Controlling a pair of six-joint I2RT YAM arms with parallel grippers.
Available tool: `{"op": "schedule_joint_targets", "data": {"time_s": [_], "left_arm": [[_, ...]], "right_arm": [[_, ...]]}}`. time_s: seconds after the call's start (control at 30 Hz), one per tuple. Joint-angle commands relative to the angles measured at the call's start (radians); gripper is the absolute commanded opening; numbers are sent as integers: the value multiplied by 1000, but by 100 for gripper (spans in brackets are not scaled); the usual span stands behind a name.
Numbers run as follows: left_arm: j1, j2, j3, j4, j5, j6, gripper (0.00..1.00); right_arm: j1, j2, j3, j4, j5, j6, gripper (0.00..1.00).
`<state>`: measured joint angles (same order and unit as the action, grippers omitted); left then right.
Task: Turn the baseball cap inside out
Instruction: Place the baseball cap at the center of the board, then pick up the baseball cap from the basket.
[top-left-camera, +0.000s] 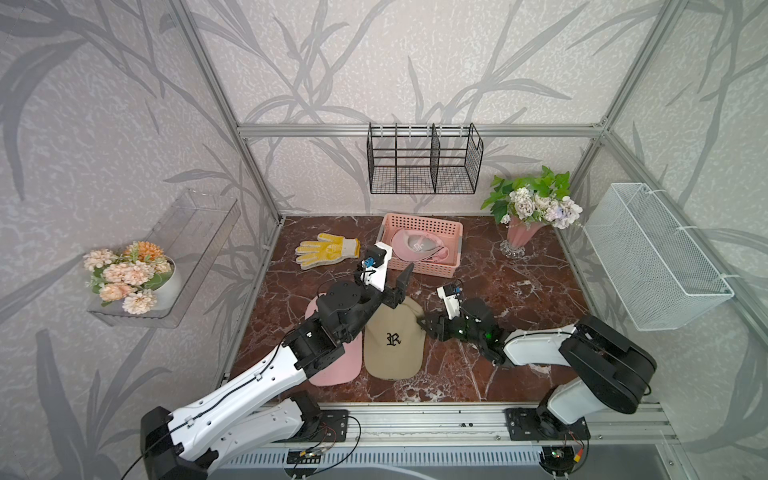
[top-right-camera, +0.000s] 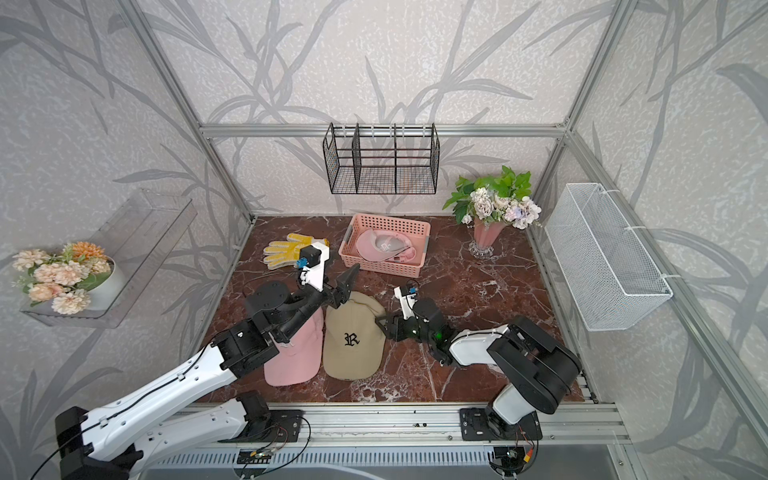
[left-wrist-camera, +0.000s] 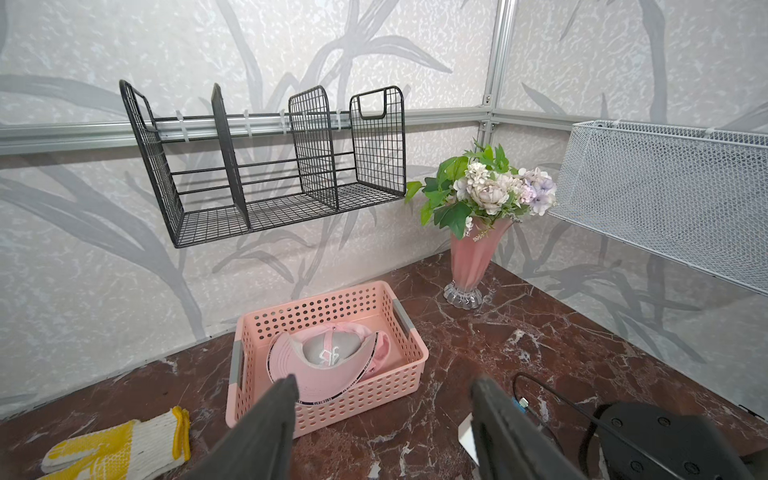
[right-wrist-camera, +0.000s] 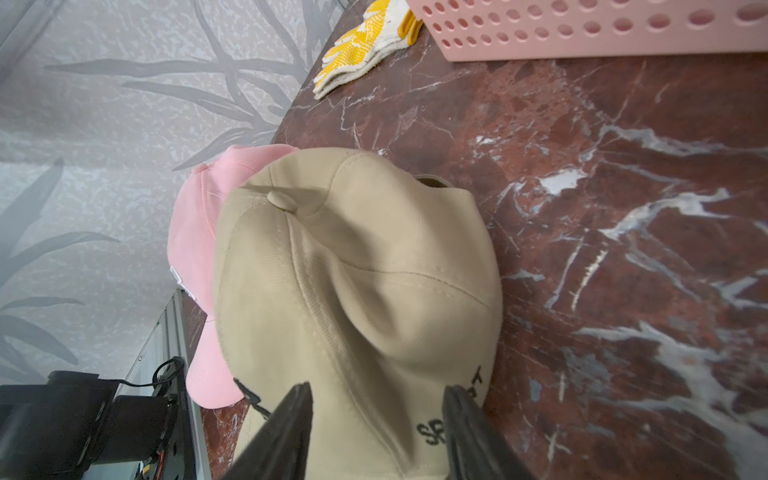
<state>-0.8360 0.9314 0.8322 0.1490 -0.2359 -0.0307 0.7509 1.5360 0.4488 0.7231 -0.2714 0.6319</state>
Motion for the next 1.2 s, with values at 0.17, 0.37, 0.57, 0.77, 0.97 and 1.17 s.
{"op": "schedule_joint_targets", "data": {"time_s": [0.17, 0.37, 0.57, 0.77, 0.97, 1.17], "left_arm": [[118, 147, 114, -117, 78, -64, 72], [216, 338, 209, -147, 137, -81, 72], [218, 539, 338, -186, 261, 99, 73], [219, 736, 503, -287, 302, 277, 73], [219, 892, 655, -377, 323, 375, 77], [219, 1012, 768, -445, 290, 411, 77]], "right_arm": [[5, -279, 49, -394, 300, -136, 66], [-41, -496, 81, -682, 432, -184, 70], [-169, -635, 91, -852, 397, -171, 70], [-276, -688, 93, -909, 305, -163, 70], [-292, -677, 88, -904, 281, -171, 71], [-298, -665, 84, -893, 267, -161, 71]]}}
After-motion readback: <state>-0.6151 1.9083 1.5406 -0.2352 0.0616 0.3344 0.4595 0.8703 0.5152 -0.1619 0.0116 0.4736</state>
